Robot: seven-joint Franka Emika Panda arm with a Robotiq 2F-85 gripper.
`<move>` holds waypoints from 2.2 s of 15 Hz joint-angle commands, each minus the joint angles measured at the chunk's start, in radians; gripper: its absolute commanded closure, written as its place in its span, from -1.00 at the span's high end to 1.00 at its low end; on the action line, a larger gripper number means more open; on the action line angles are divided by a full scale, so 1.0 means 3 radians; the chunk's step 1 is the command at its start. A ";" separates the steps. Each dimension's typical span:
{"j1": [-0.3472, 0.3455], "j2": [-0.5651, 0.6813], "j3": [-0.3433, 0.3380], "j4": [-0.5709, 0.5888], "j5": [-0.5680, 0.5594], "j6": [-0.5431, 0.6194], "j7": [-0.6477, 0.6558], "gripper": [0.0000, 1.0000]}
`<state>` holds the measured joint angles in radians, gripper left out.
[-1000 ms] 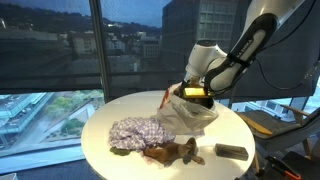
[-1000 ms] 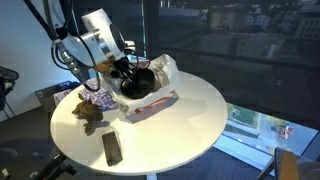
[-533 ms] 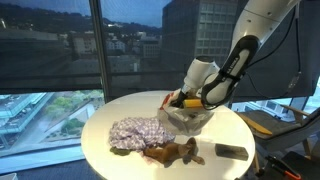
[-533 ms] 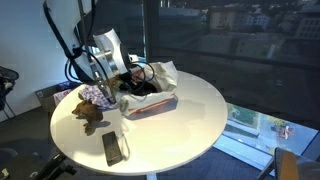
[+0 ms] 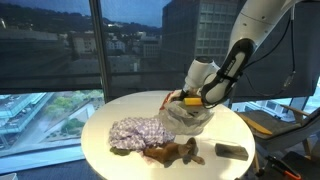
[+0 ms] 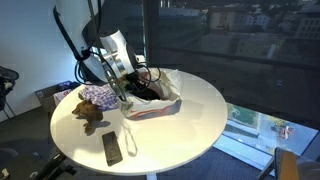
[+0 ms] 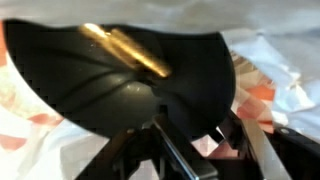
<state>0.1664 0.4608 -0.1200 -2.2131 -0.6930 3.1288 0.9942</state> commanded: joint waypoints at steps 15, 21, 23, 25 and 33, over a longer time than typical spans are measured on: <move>0.0974 -0.2080 -0.1107 -0.1319 -0.0859 -0.1741 0.1861 1.00; -0.0042 -0.2739 0.0254 -0.1959 -0.0923 -0.1763 0.1684 1.00; 0.0275 -0.2602 0.0151 -0.1835 -0.0929 -0.1806 0.1693 1.00; 0.0346 -0.2628 0.0202 -0.1864 -0.0925 -0.1767 0.1667 1.00; 0.0341 -0.2567 0.0199 -0.1858 -0.0958 -0.1808 0.1738 1.00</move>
<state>0.2687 -0.3093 -0.0601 -2.7705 -0.9805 2.5865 1.5156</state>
